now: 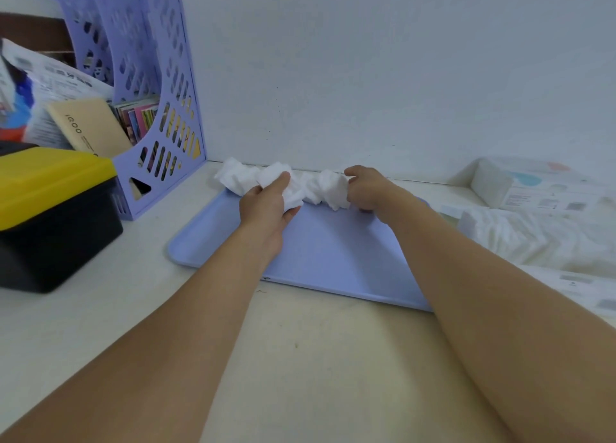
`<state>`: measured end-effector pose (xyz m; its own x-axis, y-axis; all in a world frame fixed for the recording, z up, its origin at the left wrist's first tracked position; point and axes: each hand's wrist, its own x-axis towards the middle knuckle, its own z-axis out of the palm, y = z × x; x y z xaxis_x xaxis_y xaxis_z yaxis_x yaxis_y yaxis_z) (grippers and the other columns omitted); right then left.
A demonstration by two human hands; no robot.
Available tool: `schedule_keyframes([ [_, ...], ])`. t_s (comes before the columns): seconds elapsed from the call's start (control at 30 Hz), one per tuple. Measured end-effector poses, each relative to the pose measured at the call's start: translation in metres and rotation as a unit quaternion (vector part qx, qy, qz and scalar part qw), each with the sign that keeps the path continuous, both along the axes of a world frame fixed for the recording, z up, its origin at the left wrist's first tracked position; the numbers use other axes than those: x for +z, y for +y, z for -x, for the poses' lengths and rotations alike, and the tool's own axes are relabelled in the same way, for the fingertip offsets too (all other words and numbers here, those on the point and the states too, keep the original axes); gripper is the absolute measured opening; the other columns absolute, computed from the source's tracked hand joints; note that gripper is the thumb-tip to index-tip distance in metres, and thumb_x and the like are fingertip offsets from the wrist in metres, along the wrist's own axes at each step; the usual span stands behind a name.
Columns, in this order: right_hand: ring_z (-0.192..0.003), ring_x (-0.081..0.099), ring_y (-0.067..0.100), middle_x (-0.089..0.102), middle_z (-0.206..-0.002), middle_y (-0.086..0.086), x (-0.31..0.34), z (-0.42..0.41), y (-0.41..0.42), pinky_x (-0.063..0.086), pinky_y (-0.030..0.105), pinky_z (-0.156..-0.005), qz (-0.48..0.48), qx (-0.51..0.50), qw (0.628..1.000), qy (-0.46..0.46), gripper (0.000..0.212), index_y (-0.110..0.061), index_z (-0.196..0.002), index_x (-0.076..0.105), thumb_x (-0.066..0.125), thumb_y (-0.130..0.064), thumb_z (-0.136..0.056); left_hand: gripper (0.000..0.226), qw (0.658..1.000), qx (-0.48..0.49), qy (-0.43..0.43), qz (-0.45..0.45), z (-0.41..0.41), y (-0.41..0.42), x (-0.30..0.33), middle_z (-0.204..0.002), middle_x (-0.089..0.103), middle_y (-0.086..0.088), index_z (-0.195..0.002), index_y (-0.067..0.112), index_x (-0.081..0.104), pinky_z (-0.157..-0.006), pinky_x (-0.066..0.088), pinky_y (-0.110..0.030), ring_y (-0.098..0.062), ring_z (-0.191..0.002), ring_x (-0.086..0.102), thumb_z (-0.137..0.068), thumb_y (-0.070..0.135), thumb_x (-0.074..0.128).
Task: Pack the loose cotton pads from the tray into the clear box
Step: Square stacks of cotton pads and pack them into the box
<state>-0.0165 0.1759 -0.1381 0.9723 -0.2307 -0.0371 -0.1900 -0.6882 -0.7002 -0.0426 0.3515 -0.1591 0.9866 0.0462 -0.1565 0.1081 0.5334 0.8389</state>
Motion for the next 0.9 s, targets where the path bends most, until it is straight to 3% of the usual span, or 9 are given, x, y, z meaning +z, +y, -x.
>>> schedule_keyframes([
  [0.13,-0.103,0.056,0.027,0.05,-0.141,0.008,0.013,-0.008,-0.004,0.05,0.034,-0.079,0.019,0.042,0.996,0.071,0.063,-0.028,-0.152,0.04,0.054,-0.002,-0.096,0.01,1.0,0.005,0.002,0.01,-0.001,-0.001,-0.001,-0.106,0.067,0.001,-0.094,0.021,0.061,-0.088,0.059,-0.035,-0.018,-0.101,0.065,-0.095,0.014,0.068],
  [0.27,-0.083,0.058,0.021,0.052,-0.134,0.008,0.028,-0.02,-0.004,0.05,0.025,-0.062,0.069,0.119,0.983,0.12,0.079,-0.036,-0.153,0.034,0.067,-0.001,-0.091,0.007,1.0,-0.004,-0.002,0.007,-0.002,0.0,-0.002,-0.108,0.067,0.001,-0.095,0.022,0.062,-0.089,0.059,-0.035,-0.017,-0.101,0.065,-0.097,0.017,0.066],
  [0.37,-0.078,0.059,0.02,0.061,-0.125,0.012,0.036,-0.026,0.001,0.05,0.027,-0.064,0.172,0.181,0.959,0.137,0.076,-0.041,-0.148,0.039,0.066,-0.002,-0.089,0.009,1.0,-0.002,-0.005,0.002,-0.003,-0.001,-0.002,-0.103,0.066,0.003,-0.091,0.022,0.061,-0.089,0.059,-0.036,-0.016,-0.097,0.065,-0.098,0.019,0.065],
  [0.53,-0.075,0.058,0.022,0.067,-0.104,0.01,0.037,-0.024,0.001,0.047,0.026,-0.056,0.262,0.195,0.942,0.073,0.053,-0.026,-0.128,0.053,0.074,-0.011,-0.082,0.011,1.0,0.001,-0.005,-0.003,-0.005,-0.002,-0.004,-0.103,0.064,0.002,-0.089,0.022,0.06,-0.085,0.059,-0.035,-0.015,-0.094,0.064,-0.099,0.018,0.064],
  [0.63,-0.069,0.06,0.021,0.065,-0.103,0.007,0.045,-0.013,-0.008,0.048,0.028,-0.057,0.273,0.192,0.942,0.047,0.044,-0.025,-0.11,0.054,0.084,-0.02,-0.077,0.011,1.0,0.002,-0.01,-0.007,-0.004,-0.003,-0.004,-0.1,0.064,0.004,-0.089,0.024,0.06,-0.089,0.058,-0.036,-0.014,-0.092,0.064,-0.099,0.019,0.063],
  [0.8,-0.072,0.054,0.009,0.059,-0.089,-0.009,0.07,0.046,-0.018,0.043,0.026,-0.061,0.231,0.202,0.947,-0.094,0.037,-0.025,-0.096,0.059,0.087,-0.027,-0.073,0.008,0.997,0.009,-0.056,-0.058,0.002,-0.009,-0.001,-0.104,0.066,0.005,-0.092,0.027,0.061,-0.084,0.061,-0.037,-0.016,-0.098,0.066,-0.098,0.021,0.064],
  [0.9,-0.053,0.049,0.003,0.058,-0.075,-0.008,0.071,0.084,-0.025,0.04,0.017,-0.049,0.149,0.212,0.96,-0.102,0.03,-0.021,-0.091,0.06,0.086,-0.021,-0.077,0.008,0.995,-0.017,-0.066,-0.076,0.013,-0.017,0.002,-0.122,0.065,-0.001,-0.105,0.023,0.062,-0.077,0.061,-0.036,-0.021,-0.111,0.064,-0.097,0.023,0.065],
])
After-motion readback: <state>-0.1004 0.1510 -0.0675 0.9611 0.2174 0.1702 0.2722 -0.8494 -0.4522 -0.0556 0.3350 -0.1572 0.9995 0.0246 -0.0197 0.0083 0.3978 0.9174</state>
